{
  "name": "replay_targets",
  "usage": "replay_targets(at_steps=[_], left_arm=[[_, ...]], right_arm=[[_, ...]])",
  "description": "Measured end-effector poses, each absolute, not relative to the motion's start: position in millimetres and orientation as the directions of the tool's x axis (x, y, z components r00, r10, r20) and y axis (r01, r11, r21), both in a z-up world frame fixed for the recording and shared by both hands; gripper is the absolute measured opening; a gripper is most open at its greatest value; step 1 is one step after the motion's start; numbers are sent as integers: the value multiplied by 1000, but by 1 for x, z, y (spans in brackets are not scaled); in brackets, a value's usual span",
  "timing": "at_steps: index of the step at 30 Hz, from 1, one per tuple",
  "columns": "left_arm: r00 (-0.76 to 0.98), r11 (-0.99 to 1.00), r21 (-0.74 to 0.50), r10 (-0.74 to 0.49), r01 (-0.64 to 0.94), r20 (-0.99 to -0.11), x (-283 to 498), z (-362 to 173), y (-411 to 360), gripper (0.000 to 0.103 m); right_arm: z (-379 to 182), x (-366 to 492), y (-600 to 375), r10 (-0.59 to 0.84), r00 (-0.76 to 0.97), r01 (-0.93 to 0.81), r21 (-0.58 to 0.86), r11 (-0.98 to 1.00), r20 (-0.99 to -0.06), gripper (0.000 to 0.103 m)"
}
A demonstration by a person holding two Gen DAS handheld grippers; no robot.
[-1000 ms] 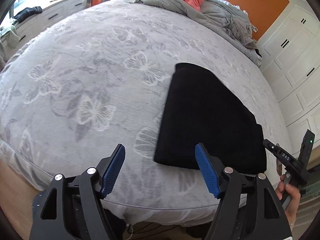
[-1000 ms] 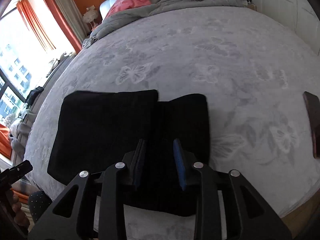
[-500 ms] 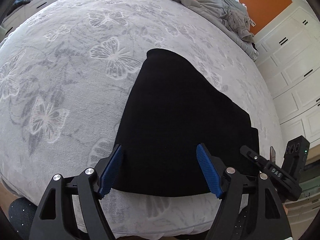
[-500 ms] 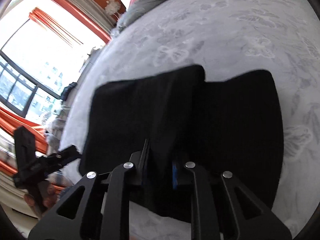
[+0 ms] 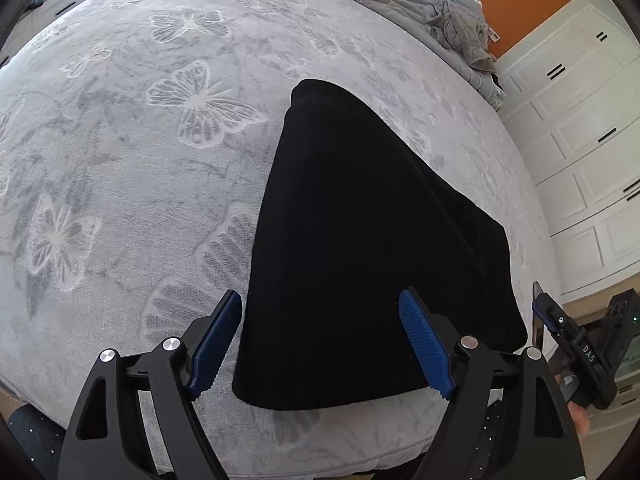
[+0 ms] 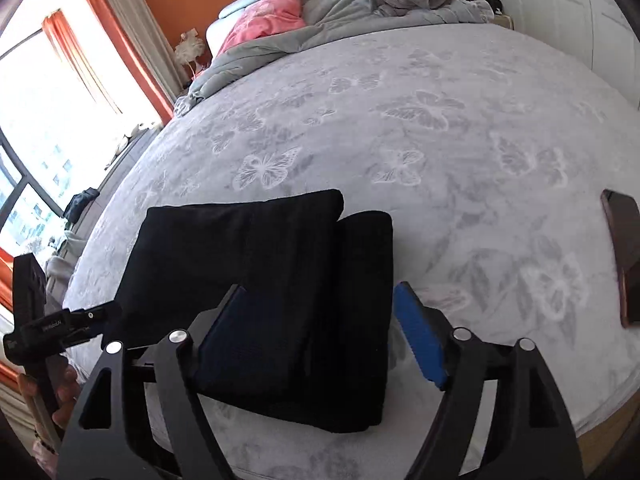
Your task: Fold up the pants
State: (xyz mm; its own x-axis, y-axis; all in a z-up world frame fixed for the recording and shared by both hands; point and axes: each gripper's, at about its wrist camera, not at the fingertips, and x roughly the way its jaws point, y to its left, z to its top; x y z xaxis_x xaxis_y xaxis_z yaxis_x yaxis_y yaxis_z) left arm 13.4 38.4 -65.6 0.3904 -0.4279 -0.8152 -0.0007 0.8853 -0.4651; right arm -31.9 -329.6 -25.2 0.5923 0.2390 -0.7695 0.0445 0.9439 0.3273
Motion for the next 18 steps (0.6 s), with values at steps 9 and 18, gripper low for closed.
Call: replay_targets(at_steps=[9,18], left_arm=[[317,756,-653,-609,-47,-727,33,-91,47,27],[425,874,-486,-448,22,-786,-24,-35,77,30]], right_arm=[[-84,-15,-338,459,498,152,595,789,-736,42],[-35,-46,-304,402,525,-20,461,887,-750,49]])
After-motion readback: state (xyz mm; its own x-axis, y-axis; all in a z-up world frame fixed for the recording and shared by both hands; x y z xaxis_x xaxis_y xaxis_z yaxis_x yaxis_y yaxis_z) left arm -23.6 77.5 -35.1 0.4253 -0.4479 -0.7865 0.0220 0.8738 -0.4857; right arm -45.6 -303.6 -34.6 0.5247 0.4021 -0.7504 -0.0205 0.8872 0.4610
